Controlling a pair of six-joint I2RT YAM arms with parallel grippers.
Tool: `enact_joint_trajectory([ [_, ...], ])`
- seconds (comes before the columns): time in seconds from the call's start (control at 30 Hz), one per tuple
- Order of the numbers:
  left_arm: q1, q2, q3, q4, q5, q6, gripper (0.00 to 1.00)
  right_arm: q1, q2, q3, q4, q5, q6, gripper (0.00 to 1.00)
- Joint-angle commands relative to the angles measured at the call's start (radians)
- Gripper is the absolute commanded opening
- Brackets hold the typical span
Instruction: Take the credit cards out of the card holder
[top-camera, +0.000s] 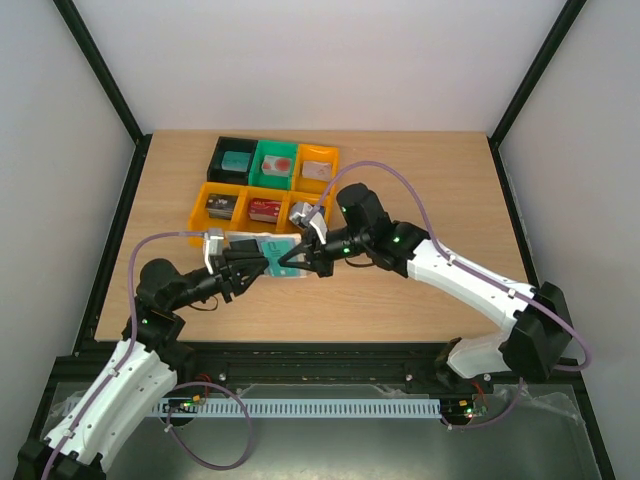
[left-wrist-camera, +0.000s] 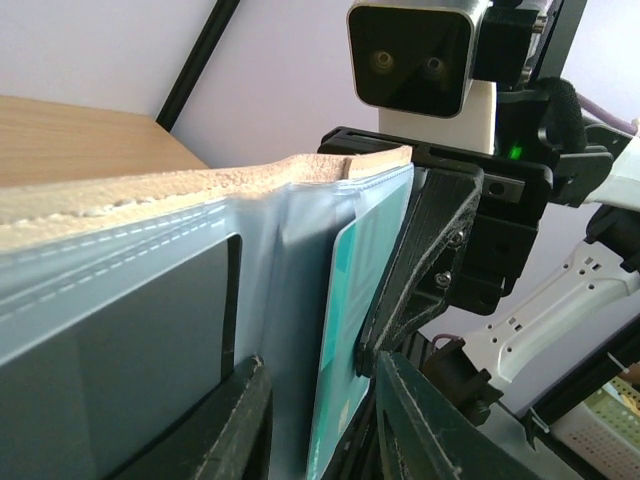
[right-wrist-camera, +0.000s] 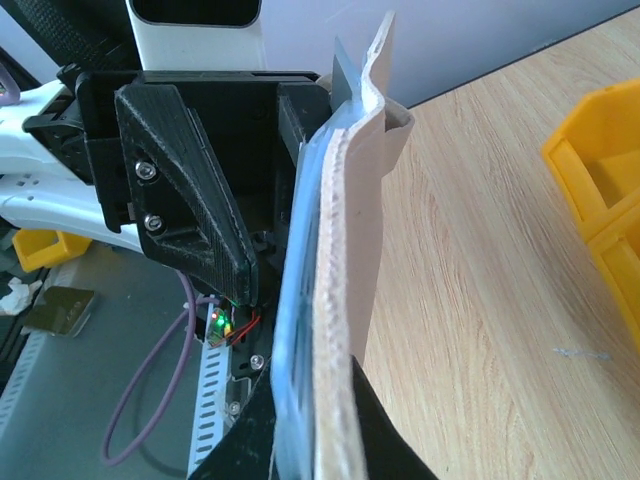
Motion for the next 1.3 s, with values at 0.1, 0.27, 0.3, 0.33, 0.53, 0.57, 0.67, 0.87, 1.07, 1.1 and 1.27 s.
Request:
enact_joint_trajectory([
  [0.1, -0.033, 0.028, -0.034, 0.135, -0.003, -0.027, 0.22, 0.028, -0.008, -0.04, 0.324, -0.182, 0.182, 0.02],
  [0.27, -0.065, 0.046, -0.026, 0.185, 0.023, -0.017, 0.03, 0.029, 0.03, 0.006, 0.287, -0.144, 0.157, 0.02],
  [0.3, -0.063, 0.042, -0.019, 0.17, 0.025, 0.001, 0.03, 0.029, 0.028, 0.004, 0.289, -0.138, 0.149, 0.02],
  [0.33, -0.063, 0.034, -0.012, 0.153, 0.026, 0.02, 0.03, 0.029, 0.027, 0.0, 0.294, -0.129, 0.145, 0.02],
  [0.53, -0.019, -0.017, 0.01, 0.055, 0.013, 0.032, 0.02, 0.021, 0.023, -0.004, 0.208, -0.095, 0.058, 0.21],
  [0.57, -0.012, -0.026, 0.007, 0.052, 0.009, 0.027, 0.02, 0.017, 0.019, -0.014, 0.202, -0.093, 0.052, 0.24],
  [0.67, 0.003, -0.037, -0.006, 0.064, 0.005, 0.005, 0.02, -0.002, 0.01, -0.043, 0.184, -0.099, 0.05, 0.28],
  [0.87, 0.023, -0.039, -0.024, 0.079, 0.018, -0.014, 0.02, -0.055, -0.04, -0.08, 0.149, -0.139, 0.025, 0.35],
  [1.07, 0.033, -0.04, -0.024, 0.055, 0.027, -0.007, 0.02, -0.089, -0.049, -0.081, 0.078, -0.154, -0.018, 0.19],
  [1.1, 0.035, -0.042, -0.023, 0.045, 0.028, 0.0, 0.02, -0.098, -0.05, -0.082, 0.069, -0.16, -0.023, 0.15],
  [1.27, 0.046, -0.062, -0.026, -0.032, 0.007, 0.028, 0.02, -0.149, -0.066, -0.096, 0.07, -0.164, -0.004, 0.02],
])
